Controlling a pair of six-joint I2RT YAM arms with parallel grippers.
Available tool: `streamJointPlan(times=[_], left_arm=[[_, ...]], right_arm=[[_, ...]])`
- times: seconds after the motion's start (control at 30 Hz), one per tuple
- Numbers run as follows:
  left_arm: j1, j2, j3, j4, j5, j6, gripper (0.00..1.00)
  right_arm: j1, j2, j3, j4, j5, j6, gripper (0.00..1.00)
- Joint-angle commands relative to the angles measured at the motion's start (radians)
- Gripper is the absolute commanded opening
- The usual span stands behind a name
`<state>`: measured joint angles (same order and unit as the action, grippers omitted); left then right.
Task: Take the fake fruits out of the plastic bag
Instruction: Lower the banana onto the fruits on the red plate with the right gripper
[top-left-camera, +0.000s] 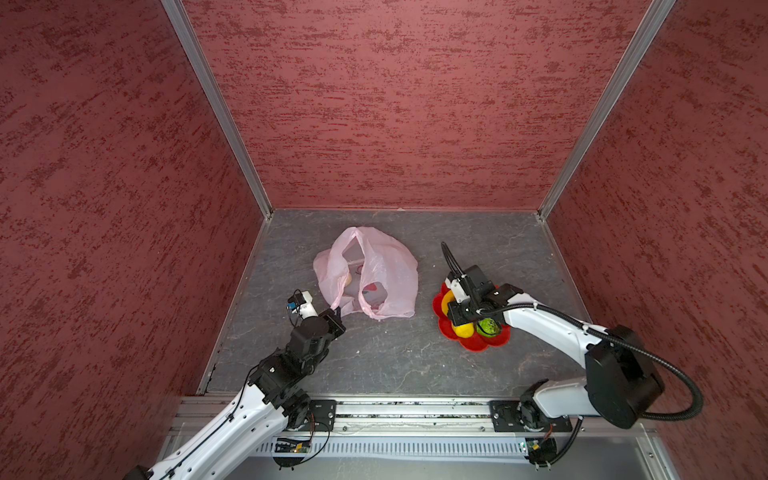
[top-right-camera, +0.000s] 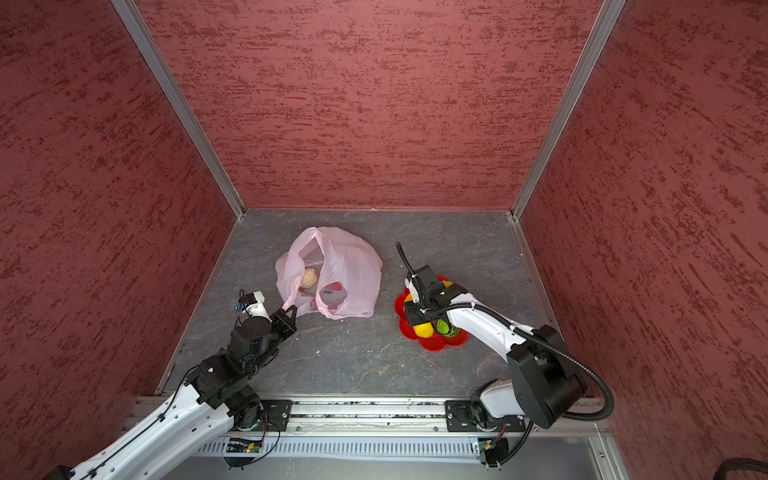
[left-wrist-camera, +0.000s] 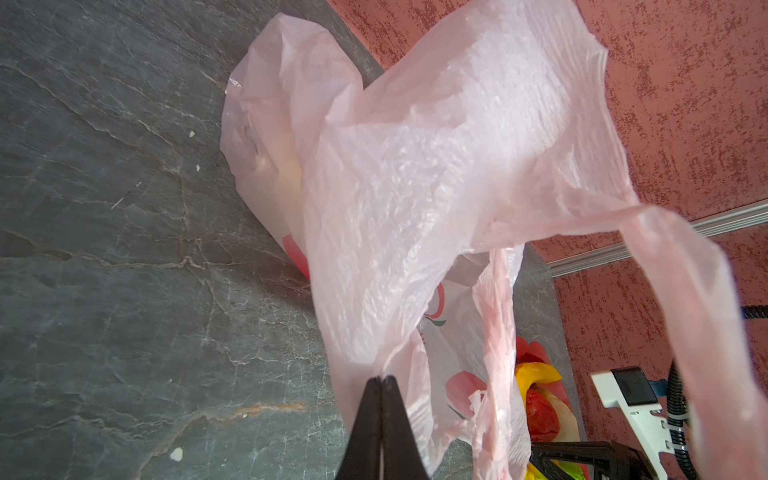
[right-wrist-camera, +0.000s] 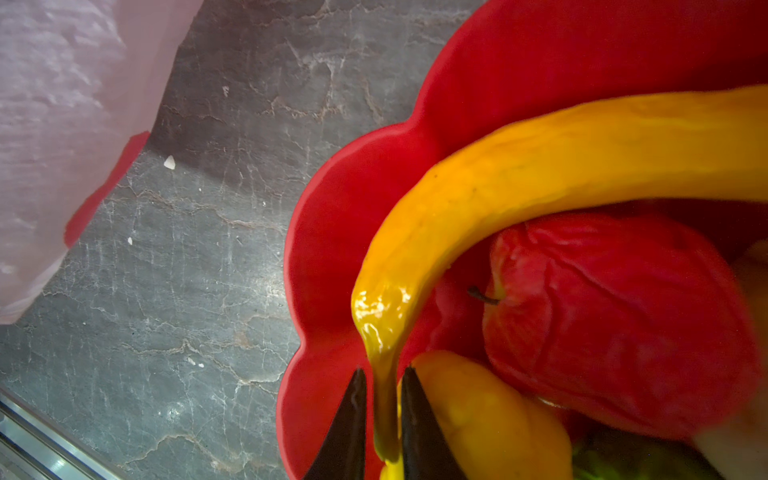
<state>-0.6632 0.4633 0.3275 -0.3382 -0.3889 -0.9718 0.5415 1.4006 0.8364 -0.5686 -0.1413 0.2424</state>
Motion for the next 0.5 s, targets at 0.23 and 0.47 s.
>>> streamJointPlan(times=[0.23,0.47], left_arm=[[-0.004,-0.029,0.004,-0.018,-0.010,0.016,0.00],[-0.002,-0.052,0.008,-0.067,-0.052,0.018,0.00]], right_arm=[[-0.011,-0.060,0.029,-0.025,0.056,0.010,0.36],[-0.011,-0.137,0.094,-0.080,0.069,0.028,0.41]])
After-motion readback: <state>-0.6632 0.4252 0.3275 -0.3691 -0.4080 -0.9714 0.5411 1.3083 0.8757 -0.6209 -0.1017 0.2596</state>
